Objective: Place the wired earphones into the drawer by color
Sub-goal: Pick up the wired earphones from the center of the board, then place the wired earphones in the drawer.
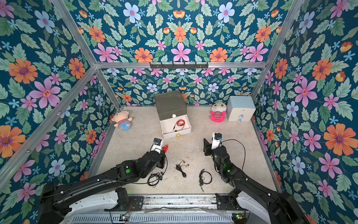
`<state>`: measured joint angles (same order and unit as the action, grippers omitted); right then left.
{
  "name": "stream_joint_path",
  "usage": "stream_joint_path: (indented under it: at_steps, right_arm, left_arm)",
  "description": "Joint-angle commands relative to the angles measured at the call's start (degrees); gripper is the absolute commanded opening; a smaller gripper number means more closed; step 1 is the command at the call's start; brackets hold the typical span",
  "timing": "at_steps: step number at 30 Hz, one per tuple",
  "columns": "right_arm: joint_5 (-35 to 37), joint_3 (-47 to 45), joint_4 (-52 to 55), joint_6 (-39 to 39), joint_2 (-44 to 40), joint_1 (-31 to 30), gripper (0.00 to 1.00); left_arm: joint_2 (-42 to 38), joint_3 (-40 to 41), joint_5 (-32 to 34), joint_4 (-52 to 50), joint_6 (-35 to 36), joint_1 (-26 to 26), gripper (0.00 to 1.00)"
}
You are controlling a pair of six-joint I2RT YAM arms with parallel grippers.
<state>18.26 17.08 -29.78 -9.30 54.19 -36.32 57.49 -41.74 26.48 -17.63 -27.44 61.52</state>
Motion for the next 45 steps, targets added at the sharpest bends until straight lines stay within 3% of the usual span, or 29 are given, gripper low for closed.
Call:
stream_joint_path:
  at_steps: [1,11,15,21,29,35,45]
  right_arm:
    - [0.15,-0.05,-2.3,-0.18,0.03,-0.07,0.58]
    - [0.13,-0.28,-2.3,-0.19,-0.23,0.09,0.58]
    - [0.01,-0.27,-2.21,-0.11,-0.52,0.02,0.58]
    - [0.0,-0.44,-2.21,-0.21,-0.67,0.28,0.58]
    - [-0.27,-0.52,-2.3,-0.25,-0.84,0.28,0.58]
    - [-0.41,-0.51,-2.21,-0.31,-1.26,0.35,0.58]
    - [-0.38,-0.61,-2.12,-0.33,-1.72,0.37,0.58]
  left_arm:
    - [1.4,-1.16,-3.01,6.2,6.66,-4.61,0.0]
    - [12.1,-11.86,-7.65,9.63,29.0,-10.07,0.0]
    - [13.87,-12.29,-9.28,12.8,36.41,-11.41,0.0]
    - [14.04,-10.91,-17.07,17.73,46.01,-15.22,0.0]
    - [17.48,-14.47,-31.4,16.84,52.9,-23.59,0.0]
    - [21.43,-18.55,-37.59,14.25,57.34,-27.08,0.0]
    - [28.72,-22.58,-39.74,14.2,58.97,-30.0,0.0]
